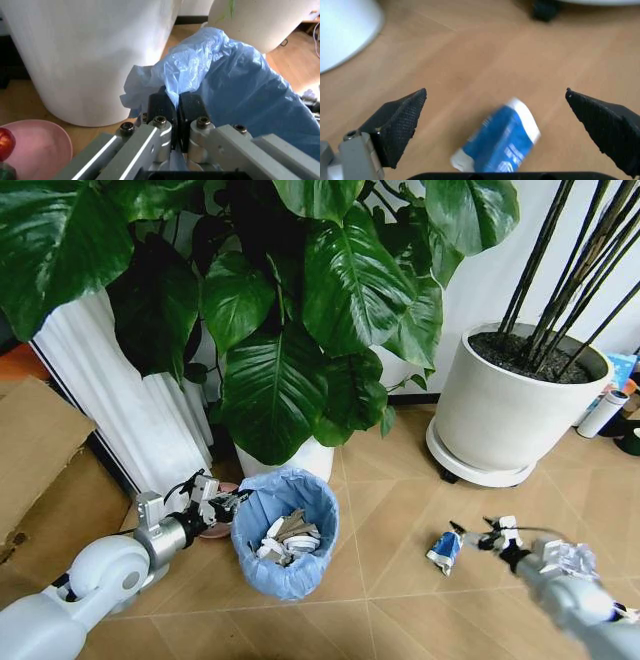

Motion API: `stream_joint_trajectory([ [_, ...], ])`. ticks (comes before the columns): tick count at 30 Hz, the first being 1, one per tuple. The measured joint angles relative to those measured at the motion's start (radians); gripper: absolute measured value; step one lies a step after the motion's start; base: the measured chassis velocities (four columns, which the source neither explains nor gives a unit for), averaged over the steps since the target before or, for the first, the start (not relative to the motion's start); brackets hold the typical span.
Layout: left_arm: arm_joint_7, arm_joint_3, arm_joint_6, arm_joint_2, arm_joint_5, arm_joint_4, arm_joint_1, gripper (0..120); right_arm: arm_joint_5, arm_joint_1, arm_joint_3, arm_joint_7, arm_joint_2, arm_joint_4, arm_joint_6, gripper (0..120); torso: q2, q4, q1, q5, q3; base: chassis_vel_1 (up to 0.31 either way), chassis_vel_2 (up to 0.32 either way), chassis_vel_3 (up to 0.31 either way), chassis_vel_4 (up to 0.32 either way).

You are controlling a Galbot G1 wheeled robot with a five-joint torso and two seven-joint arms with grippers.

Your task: Pick up the trash bin and place the garbage on the floor into it.

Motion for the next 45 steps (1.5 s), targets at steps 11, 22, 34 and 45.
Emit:
stream_joint_trajectory([
  [11, 0.003, -0.024, 0.0, 0.018, -0.013, 0.014, 0.011, 0, 0.024, 0.052, -0.002, 0.116, 0.085, -0.076, -0.059, 100, 0.0, -0.0001, 0.0, -0.0004, 0.0, 0.0, 0.0, 0.0, 0.0],
  [22, 0.003, -0.024, 0.001, 0.024, -0.019, 0.018, 0.008, 0, 0.04, 0.113, -0.054, 0.129, 0.118, -0.157, -0.082, 92, 0.0, -0.0001, 0.0, -0.0003, 0.0, 0.0, 0.0, 0.0, 0.0],
  [34, 0.004, -0.04, 0.001, 0.029, -0.024, 0.016, 0.022, 0, 0.044, 0.162, -0.119, 0.145, 0.146, -0.202, -0.101, 49, 0.0, 0.0, 0.0, -0.0004, 0.0, 0.0, 0.0, 0.0, 0.0],
  [45, 0.008, -0.041, 0.001, 0.03, -0.024, 0.018, 0.022, 0, 0.045, 0.148, -0.137, 0.148, 0.115, -0.158, -0.108, 10, 0.0, -0.0001, 0.0, 0.0, 0.0, 0.0, 0.0, 0.0, 0.0],
])
